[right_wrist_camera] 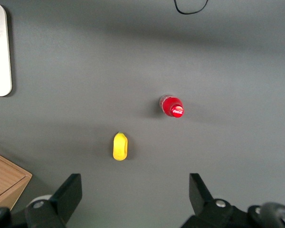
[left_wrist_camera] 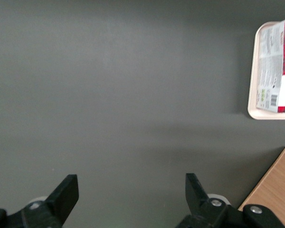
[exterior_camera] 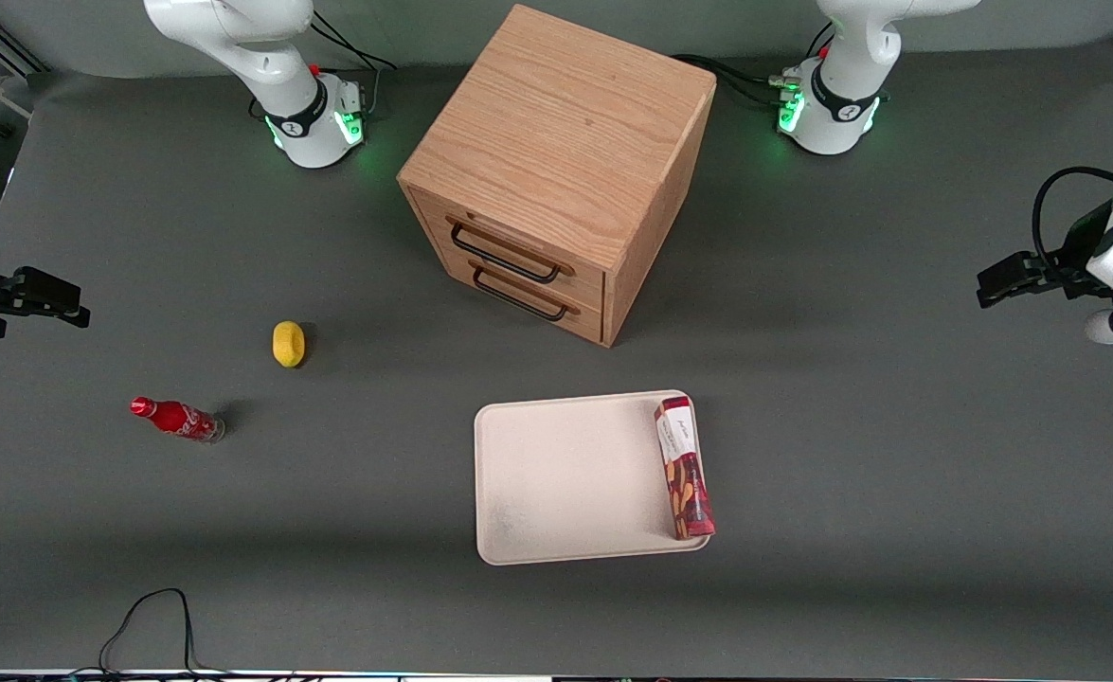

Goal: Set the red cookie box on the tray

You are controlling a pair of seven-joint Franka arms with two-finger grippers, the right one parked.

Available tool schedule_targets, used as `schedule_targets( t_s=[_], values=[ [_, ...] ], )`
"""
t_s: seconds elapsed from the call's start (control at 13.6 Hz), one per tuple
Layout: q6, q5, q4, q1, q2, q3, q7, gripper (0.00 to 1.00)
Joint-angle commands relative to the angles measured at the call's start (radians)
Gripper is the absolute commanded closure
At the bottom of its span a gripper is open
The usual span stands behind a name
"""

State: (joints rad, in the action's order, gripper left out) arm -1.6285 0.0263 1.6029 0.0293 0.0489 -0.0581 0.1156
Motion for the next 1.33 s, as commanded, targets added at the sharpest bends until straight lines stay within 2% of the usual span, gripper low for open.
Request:
schedule_targets(
  t_s=[0.0, 0.44, 1.25],
  values=[
    [-0.025, -0.005, 0.023, -0.017, -0.032, 0.017, -0.017, 0.0],
    [0.01, -0.011, 0.003, -0.011, -0.023, 0.015, -0.079, 0.0],
    [0.067, -0.012, 0.005, -0.015, -0.023, 0.012, -0.086, 0.0]
  ],
)
